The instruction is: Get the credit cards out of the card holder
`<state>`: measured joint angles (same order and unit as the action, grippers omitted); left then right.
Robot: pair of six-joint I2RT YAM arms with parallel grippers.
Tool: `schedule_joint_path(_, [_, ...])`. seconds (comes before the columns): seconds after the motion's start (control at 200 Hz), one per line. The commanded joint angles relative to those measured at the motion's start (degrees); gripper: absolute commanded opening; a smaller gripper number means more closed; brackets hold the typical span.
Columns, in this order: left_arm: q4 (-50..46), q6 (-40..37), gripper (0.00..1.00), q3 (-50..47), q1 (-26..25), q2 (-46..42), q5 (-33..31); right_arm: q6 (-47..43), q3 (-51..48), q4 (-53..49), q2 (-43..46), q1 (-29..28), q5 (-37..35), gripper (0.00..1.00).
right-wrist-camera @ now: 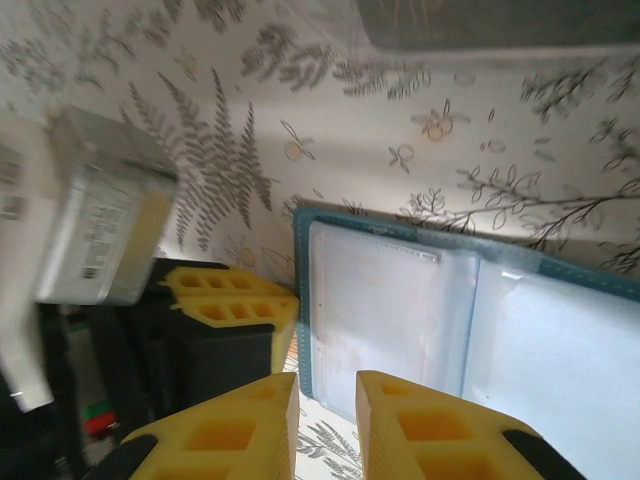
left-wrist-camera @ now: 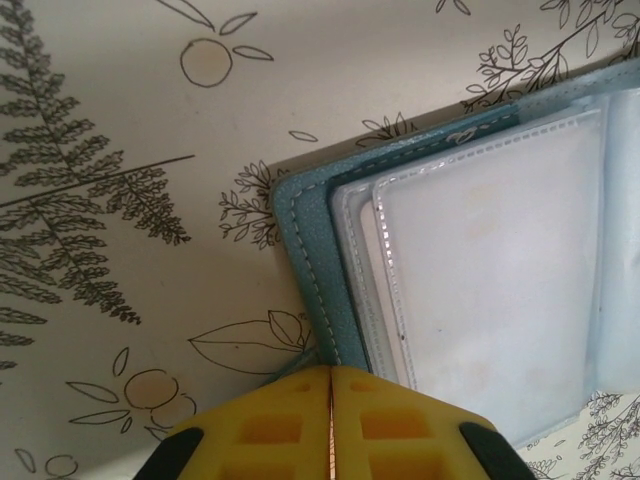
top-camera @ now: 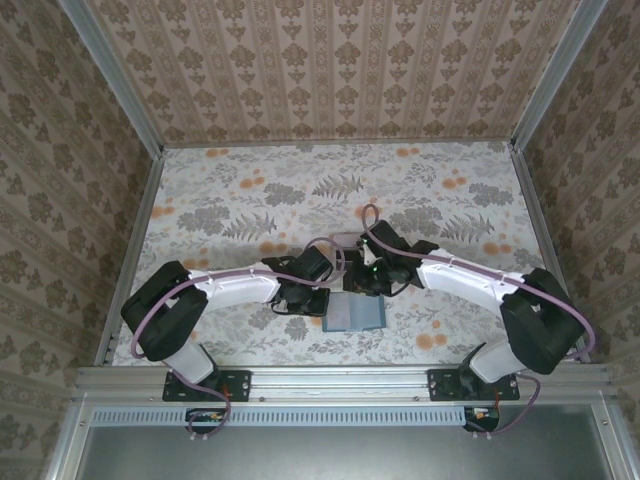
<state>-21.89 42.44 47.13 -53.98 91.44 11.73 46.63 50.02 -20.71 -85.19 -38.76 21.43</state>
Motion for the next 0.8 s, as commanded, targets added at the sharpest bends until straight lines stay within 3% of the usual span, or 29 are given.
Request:
schedule_joint_path(0.0, [-0.7,1.2,0.08,-1.8,-0.5,-1.5,-0.8,2.2,0.2,1.8,-2.6,-1.6,1.2,0.23])
schedule_joint_path(0.355, [1.7,2.3,0.06,-4.1,-0.4,-2.3,0.1,3.1,3.4,4.2,-11.1,-4.8,2.7,0.22])
schedule_joint_path(0.795, [3.6,3.1,0.05,-5.9,0.2,-3.0,0.9,3.0,4.0,1.1,-14.2,-5.9,0.6,0.21])
